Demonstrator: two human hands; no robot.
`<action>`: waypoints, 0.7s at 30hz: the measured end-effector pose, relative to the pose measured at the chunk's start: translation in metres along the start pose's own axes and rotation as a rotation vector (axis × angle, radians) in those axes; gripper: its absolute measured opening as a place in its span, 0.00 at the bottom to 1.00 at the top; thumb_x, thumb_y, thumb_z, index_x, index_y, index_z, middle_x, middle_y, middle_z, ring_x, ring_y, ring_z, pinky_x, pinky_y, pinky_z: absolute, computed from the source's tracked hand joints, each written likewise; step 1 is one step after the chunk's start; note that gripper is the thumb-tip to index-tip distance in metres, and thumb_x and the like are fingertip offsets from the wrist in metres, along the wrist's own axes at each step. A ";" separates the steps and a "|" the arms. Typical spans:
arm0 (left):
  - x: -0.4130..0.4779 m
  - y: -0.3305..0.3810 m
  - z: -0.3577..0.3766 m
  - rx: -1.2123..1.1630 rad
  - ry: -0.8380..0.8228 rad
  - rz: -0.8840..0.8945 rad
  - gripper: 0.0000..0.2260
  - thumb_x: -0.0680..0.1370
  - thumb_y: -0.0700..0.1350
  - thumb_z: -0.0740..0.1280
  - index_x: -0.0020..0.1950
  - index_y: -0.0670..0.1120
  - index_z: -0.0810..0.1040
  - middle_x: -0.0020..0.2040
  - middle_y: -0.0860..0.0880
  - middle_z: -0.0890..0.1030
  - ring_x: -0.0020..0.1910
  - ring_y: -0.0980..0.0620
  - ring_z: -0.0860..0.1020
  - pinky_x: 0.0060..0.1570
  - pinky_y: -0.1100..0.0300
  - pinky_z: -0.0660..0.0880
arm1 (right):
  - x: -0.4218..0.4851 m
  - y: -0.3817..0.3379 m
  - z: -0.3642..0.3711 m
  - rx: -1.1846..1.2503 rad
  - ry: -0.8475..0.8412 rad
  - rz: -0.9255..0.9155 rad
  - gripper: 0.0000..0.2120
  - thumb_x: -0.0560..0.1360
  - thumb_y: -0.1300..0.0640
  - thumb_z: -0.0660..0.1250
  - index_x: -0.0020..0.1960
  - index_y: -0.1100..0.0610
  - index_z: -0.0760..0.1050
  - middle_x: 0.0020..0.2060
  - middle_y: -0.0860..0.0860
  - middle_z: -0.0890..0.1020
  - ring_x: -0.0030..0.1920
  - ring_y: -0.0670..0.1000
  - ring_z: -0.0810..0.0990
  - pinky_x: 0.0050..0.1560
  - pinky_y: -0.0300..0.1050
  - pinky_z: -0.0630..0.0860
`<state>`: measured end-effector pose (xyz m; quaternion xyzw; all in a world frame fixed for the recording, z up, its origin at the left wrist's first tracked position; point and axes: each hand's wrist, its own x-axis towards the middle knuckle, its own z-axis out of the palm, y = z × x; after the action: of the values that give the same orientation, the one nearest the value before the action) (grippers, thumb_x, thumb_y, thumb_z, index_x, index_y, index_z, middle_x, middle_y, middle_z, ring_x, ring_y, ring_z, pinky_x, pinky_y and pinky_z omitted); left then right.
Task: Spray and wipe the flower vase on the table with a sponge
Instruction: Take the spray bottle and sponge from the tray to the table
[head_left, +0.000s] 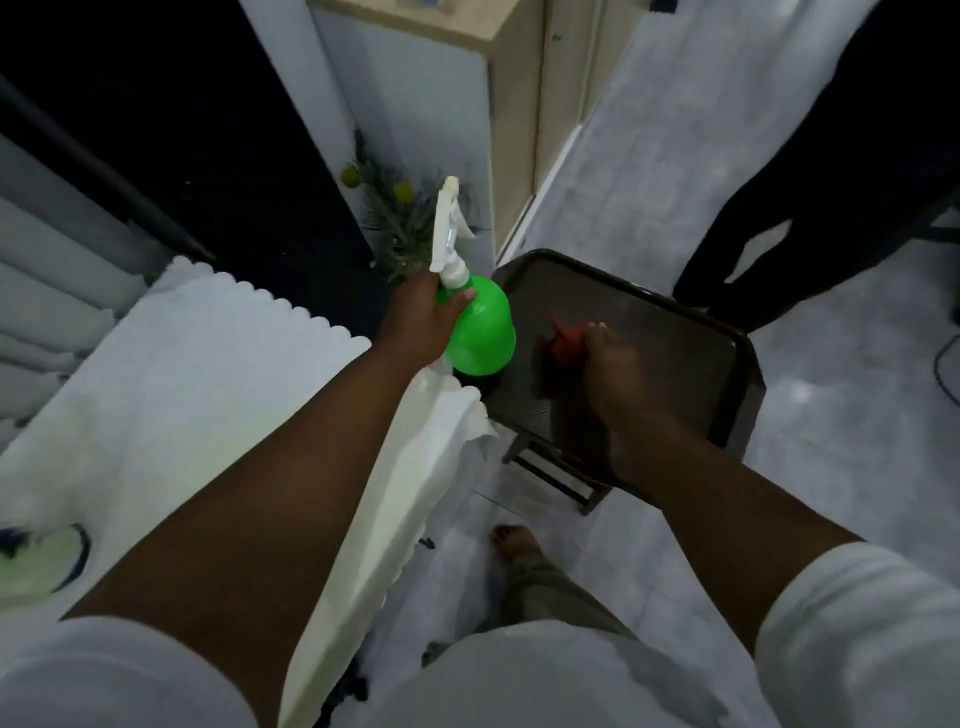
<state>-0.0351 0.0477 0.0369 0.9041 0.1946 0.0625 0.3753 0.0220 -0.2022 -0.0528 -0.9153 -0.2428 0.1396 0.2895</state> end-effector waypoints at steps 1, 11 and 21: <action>-0.010 -0.010 -0.018 0.017 0.040 -0.021 0.16 0.77 0.49 0.68 0.56 0.37 0.77 0.51 0.37 0.81 0.52 0.40 0.79 0.43 0.61 0.67 | 0.003 -0.020 0.000 0.020 0.003 -0.033 0.21 0.77 0.36 0.54 0.59 0.42 0.79 0.57 0.48 0.83 0.60 0.53 0.80 0.66 0.59 0.74; -0.194 -0.131 -0.168 0.133 0.451 -0.280 0.14 0.76 0.52 0.68 0.53 0.42 0.77 0.42 0.45 0.81 0.42 0.45 0.78 0.37 0.63 0.61 | -0.011 -0.216 0.079 -0.137 -0.101 -0.610 0.17 0.78 0.66 0.64 0.67 0.61 0.75 0.63 0.60 0.80 0.61 0.61 0.80 0.62 0.56 0.77; -0.410 -0.204 -0.213 0.174 0.698 -0.588 0.11 0.76 0.48 0.69 0.51 0.41 0.77 0.41 0.41 0.81 0.40 0.43 0.78 0.38 0.61 0.64 | -0.079 -0.315 0.169 -0.210 -0.332 -0.975 0.13 0.81 0.53 0.59 0.60 0.48 0.79 0.54 0.42 0.82 0.54 0.40 0.81 0.57 0.43 0.77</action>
<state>-0.5285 0.1550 0.0586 0.7634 0.5620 0.2376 0.2120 -0.2260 0.0592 0.0109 -0.6856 -0.6959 0.1068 0.1850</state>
